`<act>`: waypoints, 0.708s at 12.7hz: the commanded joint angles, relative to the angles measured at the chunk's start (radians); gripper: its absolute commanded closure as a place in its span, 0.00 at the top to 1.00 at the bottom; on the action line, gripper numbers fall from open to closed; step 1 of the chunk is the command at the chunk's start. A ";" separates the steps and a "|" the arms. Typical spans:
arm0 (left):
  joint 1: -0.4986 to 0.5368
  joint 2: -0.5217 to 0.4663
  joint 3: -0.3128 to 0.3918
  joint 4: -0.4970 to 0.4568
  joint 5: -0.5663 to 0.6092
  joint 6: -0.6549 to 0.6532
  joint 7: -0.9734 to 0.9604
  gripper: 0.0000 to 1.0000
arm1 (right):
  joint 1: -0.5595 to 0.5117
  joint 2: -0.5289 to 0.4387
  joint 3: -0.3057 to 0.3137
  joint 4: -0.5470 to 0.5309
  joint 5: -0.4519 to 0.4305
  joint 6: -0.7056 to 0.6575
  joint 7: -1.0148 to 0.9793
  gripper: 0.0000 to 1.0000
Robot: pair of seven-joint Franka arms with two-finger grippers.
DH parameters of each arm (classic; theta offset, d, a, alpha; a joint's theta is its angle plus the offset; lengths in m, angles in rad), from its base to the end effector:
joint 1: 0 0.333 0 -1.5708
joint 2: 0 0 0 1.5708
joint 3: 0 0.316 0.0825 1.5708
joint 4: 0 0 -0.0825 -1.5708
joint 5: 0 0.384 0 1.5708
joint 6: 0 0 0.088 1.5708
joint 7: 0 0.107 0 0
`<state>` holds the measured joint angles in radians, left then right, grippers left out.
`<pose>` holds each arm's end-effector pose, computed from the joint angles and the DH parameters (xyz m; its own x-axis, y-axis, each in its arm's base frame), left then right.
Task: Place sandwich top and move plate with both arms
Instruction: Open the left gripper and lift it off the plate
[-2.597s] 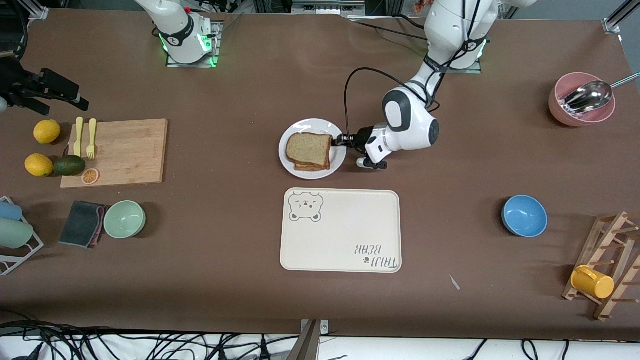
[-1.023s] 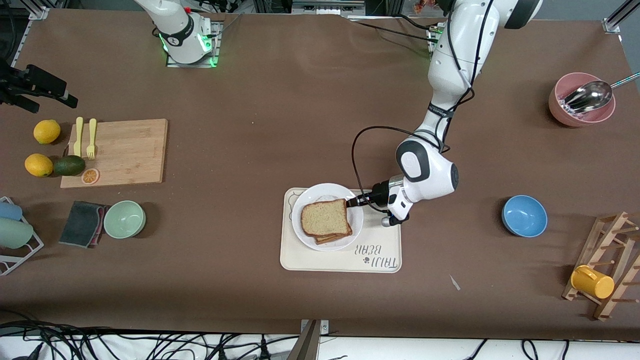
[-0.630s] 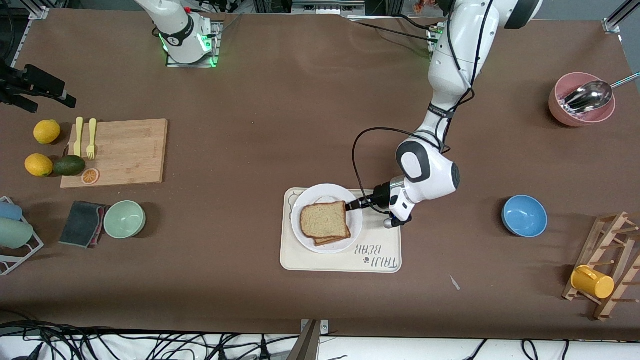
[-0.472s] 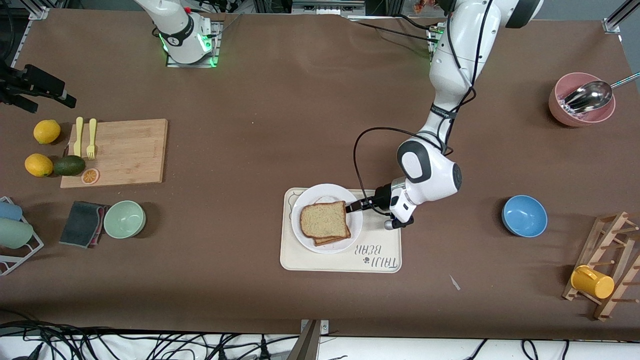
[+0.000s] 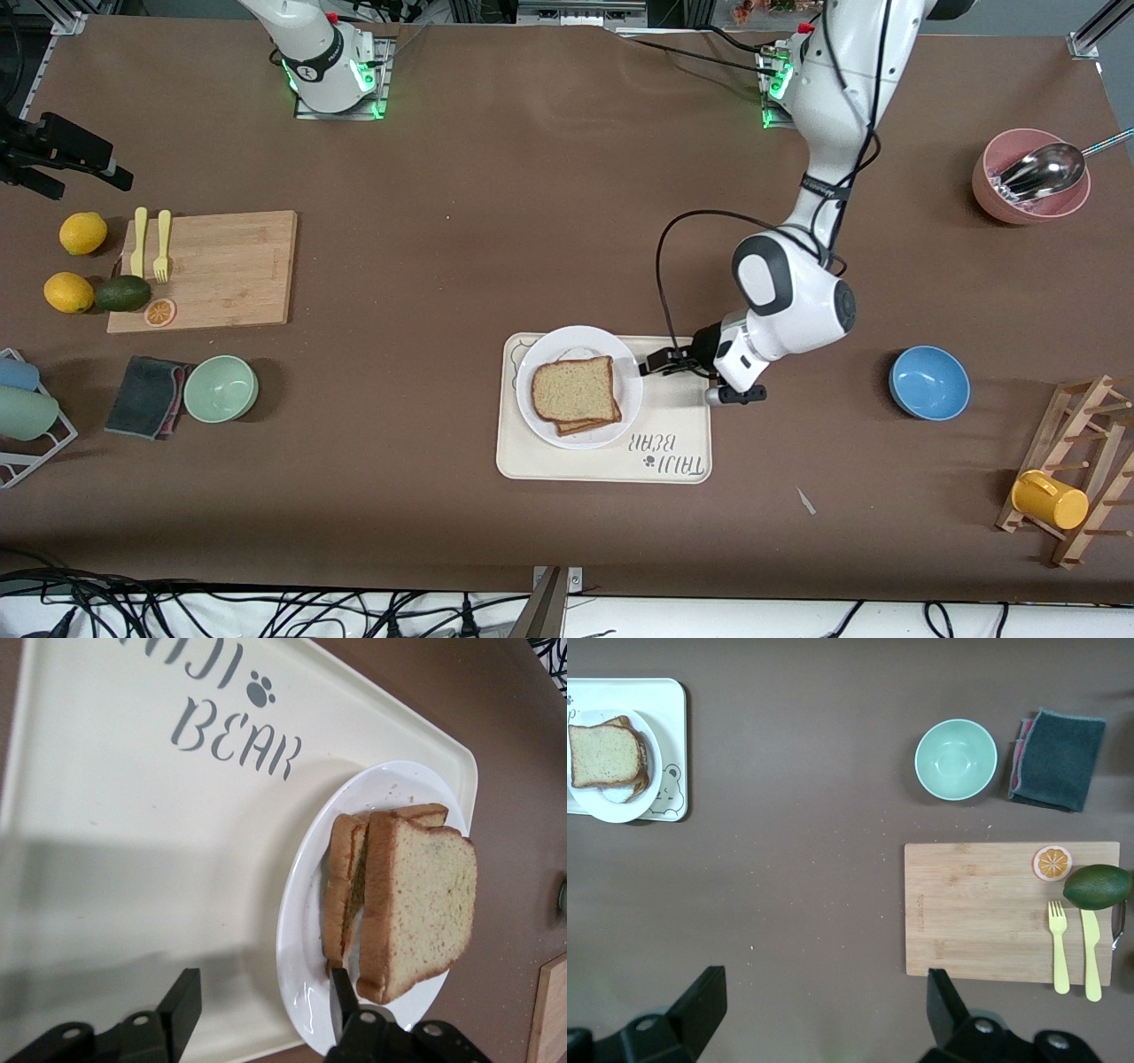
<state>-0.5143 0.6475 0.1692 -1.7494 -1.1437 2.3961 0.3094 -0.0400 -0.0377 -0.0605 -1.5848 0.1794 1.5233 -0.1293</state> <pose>0.6240 -0.2427 0.2094 0.9860 0.1638 -0.0325 0.1489 -0.7741 0.6153 0.5371 -0.0349 0.6362 0.9994 0.0352 0.0004 0.0347 -0.9827 -0.1821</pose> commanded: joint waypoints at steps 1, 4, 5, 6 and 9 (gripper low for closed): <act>0.043 -0.223 -0.011 -0.175 0.144 -0.020 -0.007 1.00 | -0.011 -0.002 0.001 0.017 0.015 -0.022 -0.020 1.00; 0.111 -0.418 -0.052 -0.297 0.425 -0.014 -0.007 1.00 | -0.011 -0.002 -0.010 0.017 0.018 -0.022 -0.030 1.00; 0.138 -0.478 -0.062 -0.326 0.494 -0.015 -0.006 1.00 | -0.011 -0.002 -0.015 0.017 0.020 -0.022 -0.035 1.00; 0.155 -0.541 -0.066 -0.361 0.524 -0.017 -0.006 1.00 | -0.011 -0.002 -0.015 0.017 0.019 -0.022 -0.036 1.00; 0.252 -0.719 -0.066 -0.444 0.524 -0.025 -0.001 1.00 | -0.011 -0.002 -0.018 0.017 0.019 -0.022 -0.036 1.00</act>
<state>-0.3142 0.0431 0.1226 -2.1012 -0.6514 2.3733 0.3009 -0.0404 -0.0376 -0.0767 -1.5826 0.1795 1.5217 -0.1437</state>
